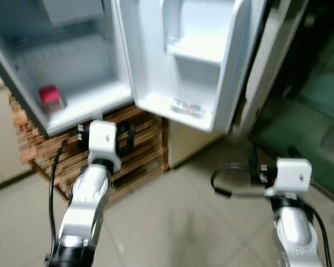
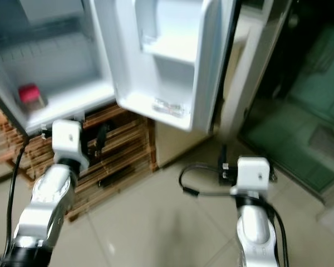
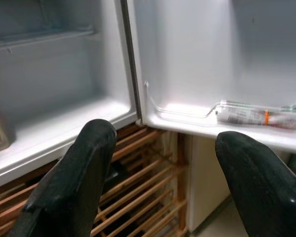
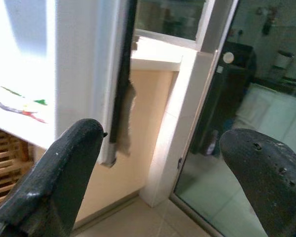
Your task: Restocking fridge
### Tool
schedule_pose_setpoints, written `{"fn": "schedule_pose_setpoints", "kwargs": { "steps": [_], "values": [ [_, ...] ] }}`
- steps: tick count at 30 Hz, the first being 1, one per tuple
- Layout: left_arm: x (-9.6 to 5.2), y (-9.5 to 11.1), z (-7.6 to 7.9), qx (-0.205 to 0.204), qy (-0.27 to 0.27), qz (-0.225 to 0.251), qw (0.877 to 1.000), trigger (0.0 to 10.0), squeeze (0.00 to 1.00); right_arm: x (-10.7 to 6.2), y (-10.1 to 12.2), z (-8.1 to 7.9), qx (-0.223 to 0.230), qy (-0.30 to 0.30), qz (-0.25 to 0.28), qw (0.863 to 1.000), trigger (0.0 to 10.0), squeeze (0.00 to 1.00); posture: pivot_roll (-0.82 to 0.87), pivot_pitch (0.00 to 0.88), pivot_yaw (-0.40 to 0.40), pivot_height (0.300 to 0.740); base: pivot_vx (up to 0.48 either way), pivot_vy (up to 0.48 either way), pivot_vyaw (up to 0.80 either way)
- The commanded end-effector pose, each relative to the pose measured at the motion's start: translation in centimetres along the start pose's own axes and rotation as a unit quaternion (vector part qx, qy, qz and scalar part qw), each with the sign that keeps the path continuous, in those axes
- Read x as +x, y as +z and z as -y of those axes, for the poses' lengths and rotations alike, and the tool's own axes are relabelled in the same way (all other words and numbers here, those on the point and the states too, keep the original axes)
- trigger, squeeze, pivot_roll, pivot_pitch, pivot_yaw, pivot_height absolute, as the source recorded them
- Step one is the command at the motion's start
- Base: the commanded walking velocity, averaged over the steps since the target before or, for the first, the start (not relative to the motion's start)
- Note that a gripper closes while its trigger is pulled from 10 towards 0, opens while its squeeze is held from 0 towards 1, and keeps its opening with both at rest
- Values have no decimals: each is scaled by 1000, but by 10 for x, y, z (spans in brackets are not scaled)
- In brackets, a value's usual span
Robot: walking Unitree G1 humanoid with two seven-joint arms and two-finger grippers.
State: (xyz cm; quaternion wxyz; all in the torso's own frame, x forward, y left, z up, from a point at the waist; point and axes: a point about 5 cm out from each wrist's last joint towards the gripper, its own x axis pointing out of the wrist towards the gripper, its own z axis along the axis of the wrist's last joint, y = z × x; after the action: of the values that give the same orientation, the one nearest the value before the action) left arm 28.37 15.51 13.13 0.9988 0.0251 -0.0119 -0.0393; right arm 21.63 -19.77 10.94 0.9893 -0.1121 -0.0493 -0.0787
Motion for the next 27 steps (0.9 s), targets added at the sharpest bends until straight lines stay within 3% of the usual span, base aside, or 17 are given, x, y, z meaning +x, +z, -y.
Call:
{"fn": "schedule_pose_setpoints", "kwargs": {
  "steps": [1,6,8,13,18,27],
  "values": [
    [-8,3,-5,-9,12,12,1000,10000,0,-7,2,10,-5,-8,6,1000,10000,125,-167,0,59,740,0,-480,656],
    [-16,1,-3,-3,7,13,1000,10000,0,-9,1,12,-4,-9,10,1000,10000,125,-159,0,52,740,0,-477,649],
    [-15,2,7,10,-21,15,1000,10000,0,-8,-1,13,-1,-15,7,1000,10000,102,-153,0,46,740,0,0,306],
    [-13,12,4,2,-11,45,999,10000,0,-8,0,14,-6,-20,10,1000,10000,98,-164,0,50,740,0,0,0],
    [-3,8,-2,-19,8,24,1000,10000,0,0,7,15,-8,-23,30,999,10000,98,-175,0,67,740,0,-474,0],
    [-1,7,-3,-14,19,19,1000,10000,0,3,11,13,-5,-27,35,999,10000,102,-172,0,73,740,0,-439,0]
  ]
}}
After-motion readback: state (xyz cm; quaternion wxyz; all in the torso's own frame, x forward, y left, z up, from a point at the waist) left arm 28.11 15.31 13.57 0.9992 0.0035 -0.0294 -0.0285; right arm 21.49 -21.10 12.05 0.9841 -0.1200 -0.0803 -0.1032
